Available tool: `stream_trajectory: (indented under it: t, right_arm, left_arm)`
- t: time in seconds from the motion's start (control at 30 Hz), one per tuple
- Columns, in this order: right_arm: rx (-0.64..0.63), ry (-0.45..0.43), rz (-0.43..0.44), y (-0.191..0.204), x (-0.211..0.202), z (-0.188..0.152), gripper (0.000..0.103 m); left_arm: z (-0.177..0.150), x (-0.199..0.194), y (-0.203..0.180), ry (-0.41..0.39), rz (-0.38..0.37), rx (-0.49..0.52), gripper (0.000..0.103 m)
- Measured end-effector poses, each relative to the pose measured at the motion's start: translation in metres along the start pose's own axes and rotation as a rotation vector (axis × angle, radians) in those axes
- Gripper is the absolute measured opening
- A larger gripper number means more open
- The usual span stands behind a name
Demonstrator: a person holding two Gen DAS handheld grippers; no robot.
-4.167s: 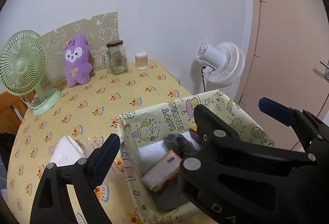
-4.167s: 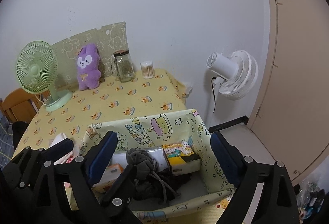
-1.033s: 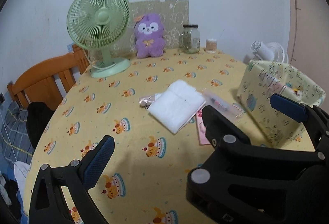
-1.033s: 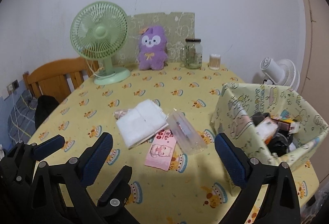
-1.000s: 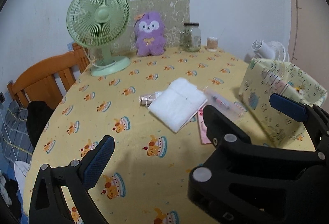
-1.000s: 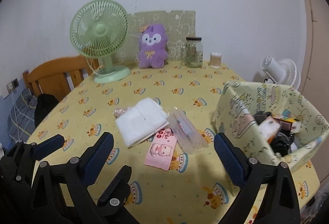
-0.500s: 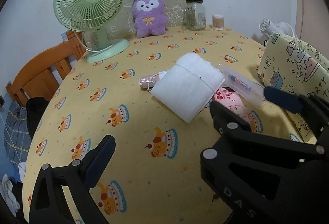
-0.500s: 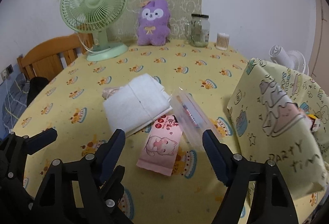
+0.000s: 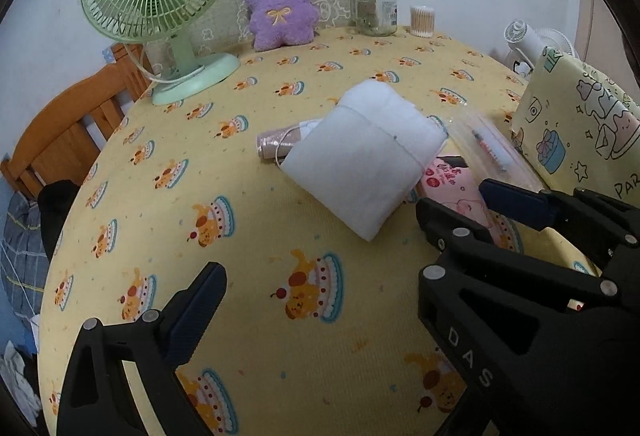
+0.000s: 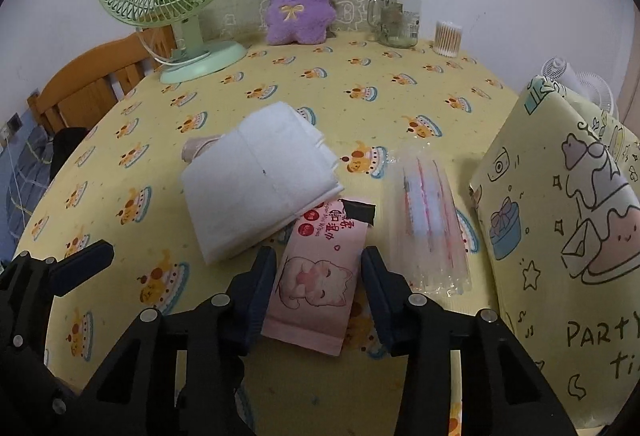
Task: Organize soft objects
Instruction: 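Lower the right gripper and grasp the pink wet-wipe pack, then grasp the white tissue pack with the left gripper while the right holds the pink pack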
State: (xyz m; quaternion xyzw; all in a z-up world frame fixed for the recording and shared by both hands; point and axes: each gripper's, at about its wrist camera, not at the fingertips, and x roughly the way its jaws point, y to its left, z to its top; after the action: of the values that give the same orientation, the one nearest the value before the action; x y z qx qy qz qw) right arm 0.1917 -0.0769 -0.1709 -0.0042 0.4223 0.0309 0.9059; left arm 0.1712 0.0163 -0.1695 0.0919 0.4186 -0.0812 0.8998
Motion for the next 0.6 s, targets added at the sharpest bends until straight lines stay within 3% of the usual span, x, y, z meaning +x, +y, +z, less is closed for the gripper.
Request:
stream_trajectory:
  t: [0.33,0.6]
  right_arm:
    - [0.009,-0.085,0.020,-0.007,-0.026,0.016,0.043]
    - [0.039,-0.120,0.002,-0.020,-0.028,0.032,0.043]
  left_arm:
    - [0.027,-0.012,-0.005,-0.071,0.023,0.084,0.100]
    - [0.054,0.004,-0.008,-0.061,-0.003,0.131,0.100]
